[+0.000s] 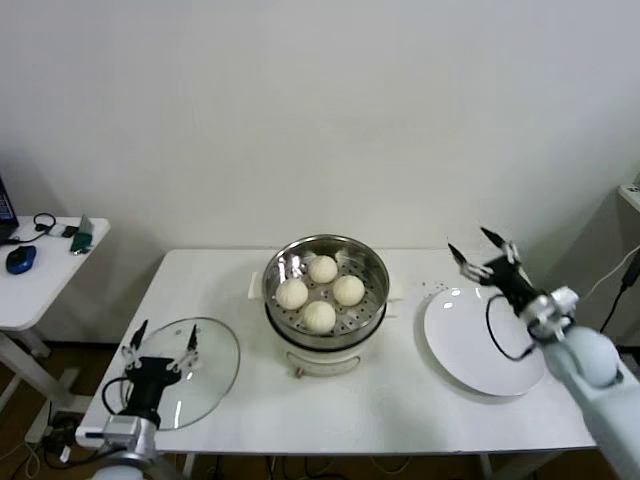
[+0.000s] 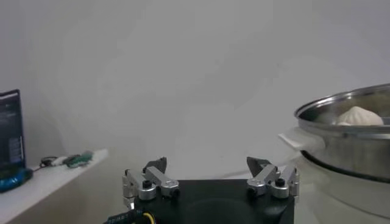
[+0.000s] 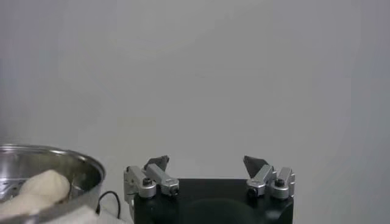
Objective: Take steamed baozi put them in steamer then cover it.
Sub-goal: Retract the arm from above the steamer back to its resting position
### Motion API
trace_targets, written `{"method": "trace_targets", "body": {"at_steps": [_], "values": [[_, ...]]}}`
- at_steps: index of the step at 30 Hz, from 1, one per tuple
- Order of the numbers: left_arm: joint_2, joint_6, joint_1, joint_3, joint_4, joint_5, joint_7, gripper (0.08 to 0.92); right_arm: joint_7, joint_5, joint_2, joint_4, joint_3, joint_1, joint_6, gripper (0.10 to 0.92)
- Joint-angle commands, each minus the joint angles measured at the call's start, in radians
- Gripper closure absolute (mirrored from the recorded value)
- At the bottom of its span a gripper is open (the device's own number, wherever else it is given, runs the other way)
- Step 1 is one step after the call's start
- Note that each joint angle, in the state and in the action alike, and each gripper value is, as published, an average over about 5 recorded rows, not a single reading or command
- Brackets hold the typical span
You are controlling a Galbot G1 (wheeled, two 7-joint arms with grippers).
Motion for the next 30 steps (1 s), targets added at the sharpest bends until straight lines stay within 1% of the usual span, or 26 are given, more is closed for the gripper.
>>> {"method": "trace_targets", "body": {"at_steps": [1,9,11,15,18,20,24,30], "values": [[0.002,-0.033,0.017,-0.001,-0.017,0.115,-0.03,0.177,-0.019,-0.029,0.263,0.12,0.309,-0.572,0.224,0.203],[0.0,-0.057,0.033,-0.008,-0.035,0.294,-0.06,0.177,0.005,-0.062,0.385,0.164,0.242,-0.632,0.28,0.203],[0.008,-0.044,0.036,-0.005,-0.036,0.369,-0.105,0.177,0.011,-0.075,0.402,0.163,0.23,-0.632,0.292,0.203],[0.046,-0.002,0.057,-0.003,-0.028,0.612,-0.237,0.177,0.021,-0.093,0.416,0.143,0.208,-0.632,0.319,0.203],[0.082,0.016,0.092,-0.011,-0.012,0.762,-0.275,0.177,0.032,-0.101,0.421,0.127,0.196,-0.629,0.33,0.203],[0.092,0.028,0.105,-0.015,0.017,0.839,-0.294,0.177,0.042,-0.103,0.424,0.118,0.188,-0.623,0.332,0.203],[0.081,0.045,0.115,-0.01,0.087,1.014,-0.306,0.177,0.059,-0.111,0.434,0.114,0.177,-0.611,0.326,0.203],[0.026,0.038,0.08,0.02,0.202,1.236,-0.304,0.177,0.064,-0.123,0.436,0.124,0.171,-0.604,0.313,0.203]]}}
